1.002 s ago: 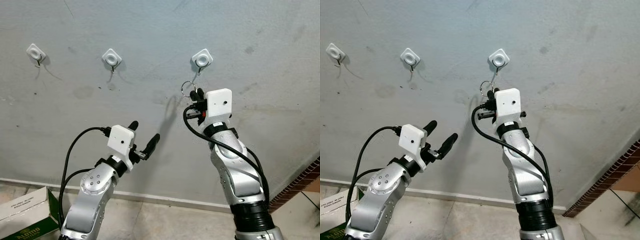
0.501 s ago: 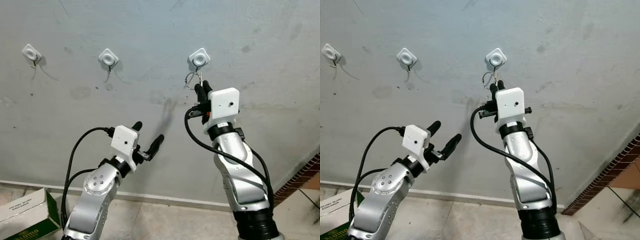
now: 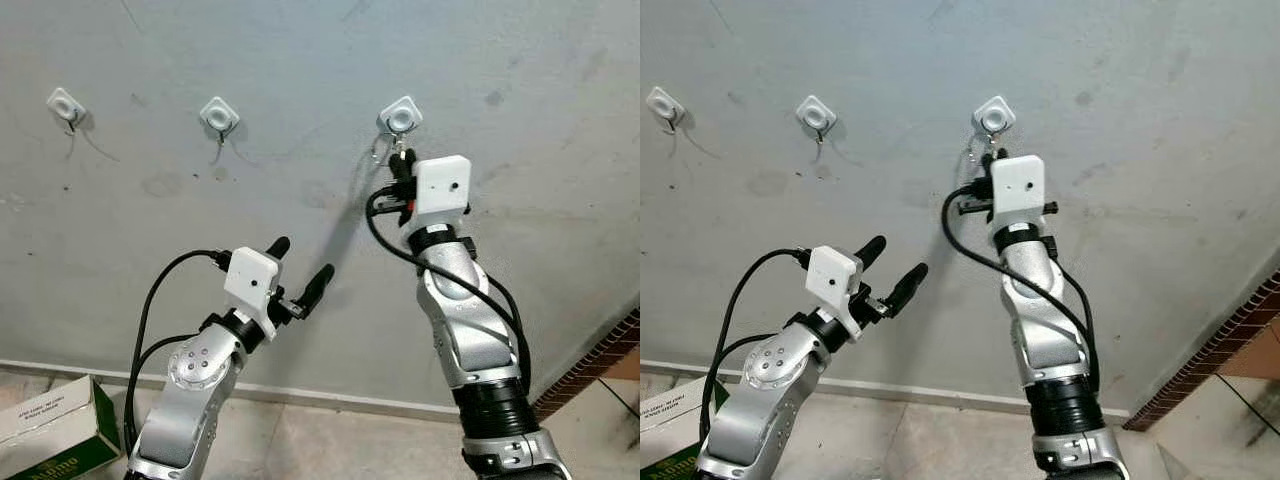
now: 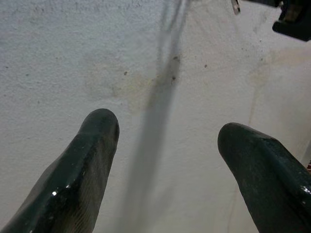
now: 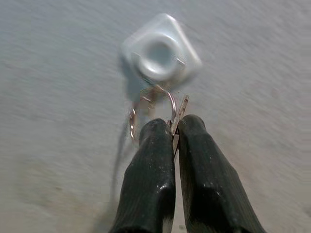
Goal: Hang keys on a hook
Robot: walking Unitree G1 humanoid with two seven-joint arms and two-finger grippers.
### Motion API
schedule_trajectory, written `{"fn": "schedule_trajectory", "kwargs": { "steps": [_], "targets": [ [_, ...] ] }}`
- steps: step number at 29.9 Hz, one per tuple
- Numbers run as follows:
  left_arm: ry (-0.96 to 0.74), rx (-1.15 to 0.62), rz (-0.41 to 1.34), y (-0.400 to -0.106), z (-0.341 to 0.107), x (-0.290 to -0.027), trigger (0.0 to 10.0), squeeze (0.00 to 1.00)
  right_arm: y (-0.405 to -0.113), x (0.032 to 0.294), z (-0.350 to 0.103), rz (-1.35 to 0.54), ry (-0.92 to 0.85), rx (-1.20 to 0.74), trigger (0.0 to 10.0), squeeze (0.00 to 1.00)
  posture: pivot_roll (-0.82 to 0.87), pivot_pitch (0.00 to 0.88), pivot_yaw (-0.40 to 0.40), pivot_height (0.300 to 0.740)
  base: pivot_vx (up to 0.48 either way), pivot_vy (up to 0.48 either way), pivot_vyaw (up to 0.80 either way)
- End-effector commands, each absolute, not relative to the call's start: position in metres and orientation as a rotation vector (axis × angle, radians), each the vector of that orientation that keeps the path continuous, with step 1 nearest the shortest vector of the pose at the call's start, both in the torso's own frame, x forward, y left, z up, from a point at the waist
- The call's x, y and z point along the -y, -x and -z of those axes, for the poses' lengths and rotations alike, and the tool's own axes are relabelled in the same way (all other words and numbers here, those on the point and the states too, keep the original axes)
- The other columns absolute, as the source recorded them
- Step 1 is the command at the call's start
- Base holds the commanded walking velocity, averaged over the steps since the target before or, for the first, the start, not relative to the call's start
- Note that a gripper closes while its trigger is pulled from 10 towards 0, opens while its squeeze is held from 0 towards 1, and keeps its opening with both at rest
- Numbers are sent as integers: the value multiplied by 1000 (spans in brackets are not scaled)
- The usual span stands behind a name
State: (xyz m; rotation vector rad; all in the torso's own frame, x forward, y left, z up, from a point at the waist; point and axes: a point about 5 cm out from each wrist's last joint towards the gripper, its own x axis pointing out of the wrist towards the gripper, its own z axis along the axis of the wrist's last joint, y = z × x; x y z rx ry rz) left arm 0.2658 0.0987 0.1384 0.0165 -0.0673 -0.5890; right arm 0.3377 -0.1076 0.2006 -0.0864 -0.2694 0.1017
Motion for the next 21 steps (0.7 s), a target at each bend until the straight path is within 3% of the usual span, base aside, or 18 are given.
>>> {"fn": "schedule_trajectory", "kwargs": {
  "steps": [1,21],
  "targets": [
    [-25,85,584,-266,-142,-100,10000,0,-340,110,-206,-83,66,288,10000,0,60,13,44,740,0,0,0],
    [-44,133,563,-270,-151,-99,10000,0,-339,102,-182,-134,-3,174,10000,0,61,13,46,740,0,0,0]
  ]
}}
